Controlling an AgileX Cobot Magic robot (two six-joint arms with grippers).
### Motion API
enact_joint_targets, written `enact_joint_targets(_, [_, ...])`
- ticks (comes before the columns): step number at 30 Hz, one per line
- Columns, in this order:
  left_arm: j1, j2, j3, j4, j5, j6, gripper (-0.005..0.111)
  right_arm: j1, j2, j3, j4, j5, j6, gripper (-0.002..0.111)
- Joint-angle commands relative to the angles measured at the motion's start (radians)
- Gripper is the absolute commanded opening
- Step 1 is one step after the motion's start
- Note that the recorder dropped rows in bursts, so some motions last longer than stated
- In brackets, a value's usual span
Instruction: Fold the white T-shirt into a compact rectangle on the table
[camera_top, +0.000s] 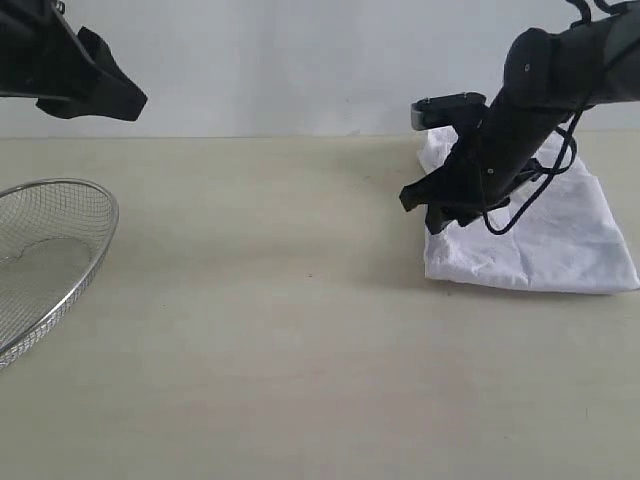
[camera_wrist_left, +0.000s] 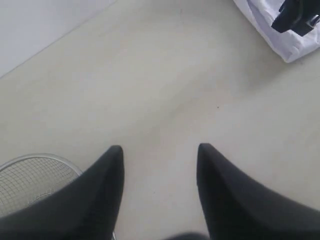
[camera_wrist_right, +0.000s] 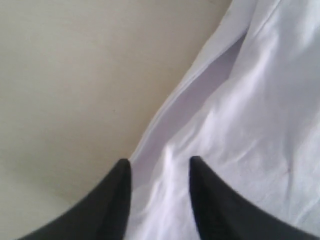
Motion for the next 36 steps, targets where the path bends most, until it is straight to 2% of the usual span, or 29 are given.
enact_joint_targets(1, [-0.002,-0.009,-0.004,-0.007,-0.018,0.003,0.042,0.003,-0.025,-0.001,-0.002,0.048,0.011,0.079])
enact_joint_targets(3, [-0.002,-0.009,-0.004,-0.007,-0.018,0.003,0.042,0.003,-0.025,-0.001,-0.002,0.08,0.064,0.074])
enact_joint_targets(4, [-0.002,-0.009,-0.004,-0.007,-0.018,0.003,0.042,0.003,-0.032,-0.001,-0.002,0.102,0.083,0.064])
enact_joint_targets(5, [-0.002,-0.009,-0.004,-0.007,-0.018,0.003,0.042,0.003,-0.036,-0.001,-0.002,0.107,0.089,0.06])
enact_joint_targets(7, [-0.002,-0.009,-0.004,-0.007,-0.011,0.003,0.041,0.003,-0.106,-0.001,0.005,0.131,0.115,0.04])
enact_joint_targets(8, [-0.002,-0.009,-0.004,-0.007,-0.005,0.003,0.038,0.003,-0.134,-0.001,0.005,0.131,0.115,0.032])
enact_joint_targets(10, [0.0,-0.01,-0.004,-0.003,0.019,0.003,0.018,0.003,-0.229,-0.001,0.01,0.147,0.116,0.003])
enact_joint_targets(11, [0.0,-0.01,-0.004,-0.003,0.019,-0.024,0.004,0.003,-0.277,0.001,0.01,0.162,0.126,0.0])
enact_joint_targets(15, [0.0,-0.025,-0.004,-0.003,-0.008,-0.094,0.004,0.003,-0.431,0.149,0.04,0.12,0.137,0.0])
enact_joint_targets(20, [0.0,-0.076,0.0,-0.047,-0.049,-0.099,0.004,0.03,-0.656,0.435,0.087,-0.077,0.156,0.0])
enact_joint_targets(28, [0.0,-0.205,0.142,-0.205,-0.212,-0.084,0.004,0.042,-1.033,0.82,0.082,-0.296,0.152,0.0])
enact_joint_targets(33, [0.0,-0.302,0.221,-0.352,-0.246,-0.082,0.004,0.042,-1.171,0.95,0.114,-0.385,0.162,0.0])
enact_joint_targets(36, [0.0,-0.362,0.271,-0.432,-0.279,-0.058,0.004,0.042,-1.21,0.97,0.137,-0.383,0.162,0.0])
